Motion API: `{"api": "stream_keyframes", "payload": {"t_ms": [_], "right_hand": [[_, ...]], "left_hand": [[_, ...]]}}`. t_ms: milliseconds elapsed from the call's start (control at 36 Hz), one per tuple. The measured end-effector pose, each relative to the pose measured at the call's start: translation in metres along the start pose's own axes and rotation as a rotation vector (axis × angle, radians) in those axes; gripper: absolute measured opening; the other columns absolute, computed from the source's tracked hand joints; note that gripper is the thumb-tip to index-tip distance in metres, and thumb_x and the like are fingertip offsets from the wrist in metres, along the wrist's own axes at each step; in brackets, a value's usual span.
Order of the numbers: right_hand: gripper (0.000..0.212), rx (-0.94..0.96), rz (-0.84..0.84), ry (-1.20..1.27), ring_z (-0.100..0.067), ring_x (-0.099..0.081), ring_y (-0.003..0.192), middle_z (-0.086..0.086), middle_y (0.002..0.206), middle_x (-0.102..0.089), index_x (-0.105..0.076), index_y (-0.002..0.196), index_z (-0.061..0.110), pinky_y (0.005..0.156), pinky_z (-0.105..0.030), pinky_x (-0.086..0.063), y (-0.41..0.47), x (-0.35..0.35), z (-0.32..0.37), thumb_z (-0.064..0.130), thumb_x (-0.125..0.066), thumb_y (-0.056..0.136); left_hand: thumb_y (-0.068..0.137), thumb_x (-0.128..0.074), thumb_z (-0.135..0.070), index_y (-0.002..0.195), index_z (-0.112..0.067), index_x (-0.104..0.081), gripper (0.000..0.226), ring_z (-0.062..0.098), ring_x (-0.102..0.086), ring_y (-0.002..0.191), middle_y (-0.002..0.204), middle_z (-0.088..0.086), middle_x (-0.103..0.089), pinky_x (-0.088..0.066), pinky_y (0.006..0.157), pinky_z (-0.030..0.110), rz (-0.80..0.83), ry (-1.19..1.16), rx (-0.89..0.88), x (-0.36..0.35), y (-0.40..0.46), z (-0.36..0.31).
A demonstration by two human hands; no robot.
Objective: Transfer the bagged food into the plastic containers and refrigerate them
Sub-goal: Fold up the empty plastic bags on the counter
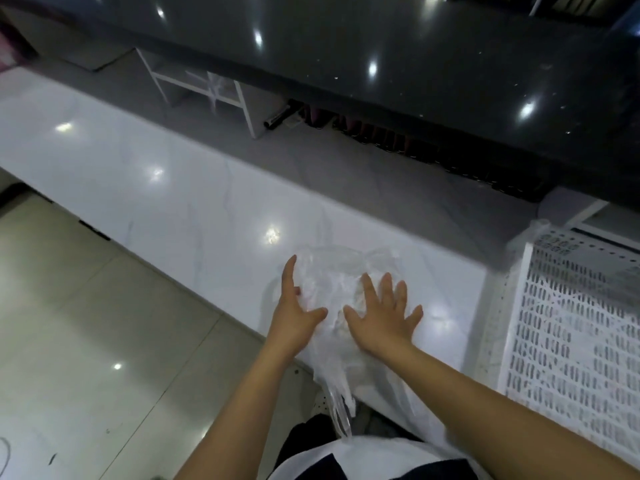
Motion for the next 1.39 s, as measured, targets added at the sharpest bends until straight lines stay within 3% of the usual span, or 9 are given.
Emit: {"api": "stream_keyframes", "payload": {"t_ms": [194,333,583,694,778,861,1083,1250,1389], "right_hand": [[0.070,0.472,-0.385,-0.221,-0.029,0.019,0.151,0.002,0.167,0.013,-0.001,0.155,0.046,0.116,-0.059,0.013,0.008,0.043,-0.007,0.072,-0.015,0.091],[0.076,0.474,-0.209,-0.317,-0.024,0.029,0.148,0.004,0.165,0.020,0.016,0.153,0.043,0.116,-0.060,0.015,0.042,0.016,-0.015,0.077,0.000,0.087],[0.077,0.394,-0.203,-0.195,-0.023,0.022,0.151,0.006,0.163,0.021,0.010,0.156,0.037,0.115,-0.056,0.022,0.046,-0.009,-0.014,0.075,0.000,0.090],[0.043,0.432,-0.055,0.444,-0.014,-0.006,0.153,0.008,0.164,-0.023,-0.031,0.150,0.040,0.122,-0.040,0.007,0.046,0.017,-0.020,0.044,-0.024,0.107],[0.030,0.257,0.029,1.175,-0.010,-0.044,0.137,0.012,0.144,-0.052,-0.053,0.132,0.038,0.113,-0.028,-0.031,0.037,0.053,-0.034,0.028,-0.039,0.107],[0.029,0.067,-0.009,1.422,-0.010,-0.054,0.127,0.011,0.139,-0.057,-0.059,0.129,0.032,0.105,-0.033,-0.042,0.029,0.080,-0.048,0.031,-0.041,0.106],[0.036,0.337,-0.348,0.819,-0.007,-0.033,0.142,0.010,0.153,-0.042,-0.057,0.135,0.031,0.112,-0.027,-0.028,0.004,0.116,-0.058,0.030,-0.056,0.100],[0.055,0.671,-0.191,0.044,-0.014,0.008,0.153,0.011,0.166,-0.009,-0.030,0.153,0.040,0.121,-0.049,0.008,0.014,0.101,-0.027,0.052,-0.036,0.100],[0.058,0.613,-0.050,-0.248,-0.017,0.014,0.152,0.010,0.167,0.001,-0.015,0.156,0.040,0.118,-0.055,0.016,0.039,0.065,-0.022,0.058,-0.011,0.101]], "left_hand": [[0.089,-0.069,-0.015,0.141,-0.064,-0.023,0.085,0.011,-0.043,0.127,0.147,-0.010,-0.040,-0.042,0.096,0.030,-0.068,0.199,-0.202,0.012,0.010,-0.006],[0.085,-0.070,-0.011,0.140,-0.046,-0.044,0.070,0.017,-0.055,0.120,0.145,-0.009,-0.044,-0.052,0.094,0.029,-0.040,0.175,-0.089,0.012,0.015,-0.010],[0.090,-0.062,-0.003,0.154,-0.033,-0.031,0.077,0.015,-0.038,0.140,0.158,-0.007,-0.036,-0.036,0.113,0.030,0.012,0.372,-0.187,-0.012,0.001,-0.041],[0.082,-0.052,0.011,0.155,-0.039,-0.021,0.094,0.014,-0.026,0.140,0.162,-0.015,-0.023,-0.029,0.087,-0.002,0.078,0.587,-0.276,-0.041,-0.005,-0.054],[0.080,-0.049,0.015,0.157,-0.041,-0.010,0.103,0.020,-0.022,0.142,0.165,-0.017,-0.012,-0.046,0.081,0.016,0.131,0.742,-0.337,-0.066,-0.006,-0.059],[0.083,-0.054,0.008,0.156,-0.045,-0.003,0.104,0.025,-0.013,0.147,0.166,-0.014,-0.006,-0.054,0.083,0.031,0.193,0.843,-0.339,-0.088,-0.004,-0.060],[0.095,-0.050,-0.046,0.160,-0.030,0.001,0.084,0.031,-0.010,0.150,0.168,-0.003,-0.009,-0.025,0.118,0.044,0.361,0.943,-0.296,-0.134,-0.005,-0.033],[0.104,-0.027,-0.041,0.154,-0.021,-0.030,0.055,0.031,-0.013,0.150,0.161,0.009,-0.029,-0.006,0.121,0.046,0.314,1.266,-0.402,-0.147,-0.010,-0.009],[0.101,-0.037,-0.020,0.158,-0.019,-0.021,0.059,0.035,-0.010,0.152,0.163,0.012,-0.027,0.011,0.121,0.045,0.381,1.247,-0.590,-0.129,-0.013,0.009]]}}
Point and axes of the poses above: each hand's wrist, its own y-axis towards the middle knuckle, its own x-axis out of the back of the hand, z = x × y, the point moved 2 cm from there along y, towards the middle knuckle
